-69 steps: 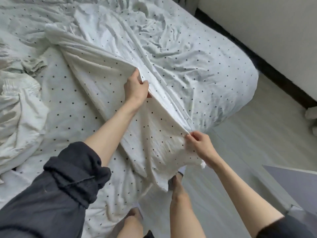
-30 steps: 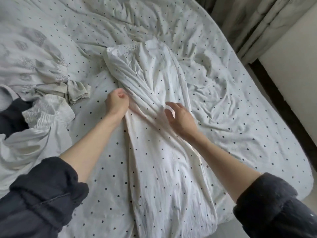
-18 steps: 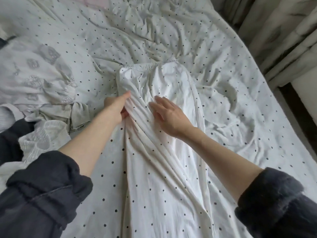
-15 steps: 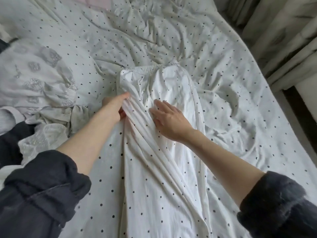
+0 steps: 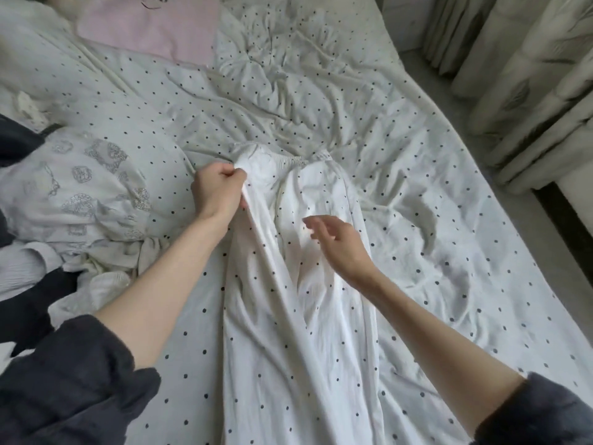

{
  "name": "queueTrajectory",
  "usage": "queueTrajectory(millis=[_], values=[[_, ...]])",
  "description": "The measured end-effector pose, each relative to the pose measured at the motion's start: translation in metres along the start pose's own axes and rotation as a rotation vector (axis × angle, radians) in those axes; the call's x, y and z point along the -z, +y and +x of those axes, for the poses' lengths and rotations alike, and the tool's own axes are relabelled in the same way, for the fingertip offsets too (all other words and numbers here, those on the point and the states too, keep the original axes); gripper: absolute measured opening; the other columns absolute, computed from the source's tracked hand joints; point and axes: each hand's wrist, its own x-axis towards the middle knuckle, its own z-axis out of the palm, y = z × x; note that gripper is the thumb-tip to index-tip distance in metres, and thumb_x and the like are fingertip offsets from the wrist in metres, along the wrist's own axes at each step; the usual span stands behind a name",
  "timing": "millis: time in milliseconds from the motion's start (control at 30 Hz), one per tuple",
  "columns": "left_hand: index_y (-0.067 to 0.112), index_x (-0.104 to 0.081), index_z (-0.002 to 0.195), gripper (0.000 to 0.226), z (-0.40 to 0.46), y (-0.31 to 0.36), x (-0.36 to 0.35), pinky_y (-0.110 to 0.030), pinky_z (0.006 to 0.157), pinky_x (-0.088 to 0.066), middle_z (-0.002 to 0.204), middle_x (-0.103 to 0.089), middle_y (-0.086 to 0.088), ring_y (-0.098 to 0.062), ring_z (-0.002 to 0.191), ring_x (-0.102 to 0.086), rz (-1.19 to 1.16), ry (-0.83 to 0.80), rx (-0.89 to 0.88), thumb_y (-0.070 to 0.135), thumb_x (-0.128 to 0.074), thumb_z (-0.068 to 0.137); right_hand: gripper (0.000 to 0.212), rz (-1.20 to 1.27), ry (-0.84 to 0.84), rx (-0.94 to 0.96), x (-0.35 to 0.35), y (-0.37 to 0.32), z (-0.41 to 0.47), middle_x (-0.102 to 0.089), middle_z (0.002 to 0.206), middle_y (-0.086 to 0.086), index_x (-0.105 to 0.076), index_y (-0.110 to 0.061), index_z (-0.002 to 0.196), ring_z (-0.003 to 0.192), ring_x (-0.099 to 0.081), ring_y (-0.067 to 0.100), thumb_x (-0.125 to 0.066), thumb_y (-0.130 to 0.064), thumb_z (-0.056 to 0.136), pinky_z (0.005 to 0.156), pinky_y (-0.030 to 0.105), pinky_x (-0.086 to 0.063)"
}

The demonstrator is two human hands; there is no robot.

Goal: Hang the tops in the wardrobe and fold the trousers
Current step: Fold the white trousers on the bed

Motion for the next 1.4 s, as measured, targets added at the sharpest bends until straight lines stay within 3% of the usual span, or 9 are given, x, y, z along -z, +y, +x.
queueTrajectory(millis=[167,367,500,633,800,1067,1200,1300,1400], values=[[0.011,-0.060,0.067,0.019,-0.023,0.035,-0.063,-0.035,0.062,-0.053,0.062,-0.057,-0.008,-0.010,0.039,-0.057,0.008,-0.214,-0.113,0.008,-0.055,0.084,0.033,0.324,-0.016,-0.171,0.032,0.008,-0.019,-0.066,0.089,0.004,-0.063,-0.012,0.102,0.074,-0.062,0.015,-0.046,-0.039,0.096,0.072,0.032,-0.052],[0.015,-0.064,0.077,0.020,-0.052,0.023,-0.098,-0.039,0.081,-0.055,0.080,-0.062,-0.007,-0.023,0.083,-0.065,0.111,-0.692,-0.071,0.023,-0.052,0.091,0.029,0.209,-0.035,-0.275,0.039,0.037,-0.034,-0.065,0.082,0.001,-0.059,-0.010,0.106,0.068,-0.060,0.013,-0.063,-0.033,0.088,0.071,0.032,-0.053],[0.027,-0.062,0.090,0.016,-0.059,-0.010,-0.077,-0.040,0.090,-0.051,0.084,-0.056,0.000,-0.016,0.083,-0.055,0.301,-0.678,-0.192,0.034,-0.048,0.089,0.027,0.015,-0.063,-0.260,0.027,0.051,-0.040,-0.060,0.068,-0.010,-0.064,-0.013,0.096,0.059,-0.053,0.003,-0.065,-0.037,0.085,0.061,0.018,-0.041],[0.017,-0.067,0.115,0.028,-0.068,-0.035,-0.059,-0.024,0.099,-0.040,0.122,-0.063,0.000,-0.016,0.117,-0.055,0.401,-0.594,-0.302,0.017,-0.046,0.097,0.038,-0.036,-0.082,-0.189,0.018,0.049,-0.053,-0.058,0.072,-0.015,-0.064,-0.019,0.090,0.067,-0.053,0.000,-0.058,-0.056,0.083,0.058,0.013,-0.039],[0.020,-0.065,0.119,0.029,-0.079,-0.065,-0.047,-0.020,0.110,-0.016,0.138,-0.052,-0.002,-0.017,0.142,-0.023,0.521,-0.600,-0.477,0.016,-0.047,0.096,0.024,-0.197,0.043,-0.059,0.020,0.067,-0.074,-0.049,0.058,-0.008,-0.048,-0.018,0.071,0.055,-0.044,0.010,-0.052,-0.026,0.094,0.058,0.027,-0.037],[0.021,-0.042,0.140,0.055,-0.120,-0.097,-0.034,-0.062,0.108,-0.019,0.151,-0.031,-0.012,-0.034,0.141,-0.023,0.971,-0.524,-0.896,0.041,-0.026,0.092,0.030,0.012,0.228,-0.242,0.030,0.089,-0.103,-0.049,0.060,-0.006,-0.051,-0.011,0.081,0.049,-0.042,0.005,-0.045,-0.036,0.097,0.046,0.014,-0.033],[0.023,-0.040,0.141,0.054,-0.144,-0.119,-0.025,-0.066,0.107,-0.018,0.152,-0.030,-0.010,-0.033,0.141,-0.018,0.977,-0.476,-0.851,0.043,-0.029,0.091,0.036,0.087,0.005,-0.223,0.025,0.095,-0.121,-0.055,0.071,-0.014,-0.054,-0.016,0.082,0.060,-0.050,-0.005,-0.063,-0.050,0.082,0.060,0.011,-0.039],[0.025,-0.041,0.139,0.052,-0.163,-0.138,-0.009,-0.064,0.109,-0.016,0.153,-0.028,-0.009,-0.030,0.142,-0.013,0.921,-0.438,-0.753,0.045,-0.030,0.092,0.055,0.057,-0.145,-0.277,0.015,0.108,-0.134,-0.070,0.096,-0.007,-0.058,-0.023,0.102,0.091,-0.066,0.007,-0.077,-0.053,0.062,0.080,0.027,-0.053],[0.024,-0.040,0.139,0.050,-0.188,-0.157,0.011,-0.061,0.109,-0.015,0.154,-0.026,-0.010,-0.030,0.143,-0.010,0.847,-0.420,-0.722,0.045,-0.026,0.096,0.022,-0.178,-0.054,-0.251,0.012,0.116,-0.147,-0.064,0.076,0.003,-0.056,-0.012,0.080,0.071,-0.061,0.018,-0.070,-0.029,0.080,0.065,0.035,-0.048]])
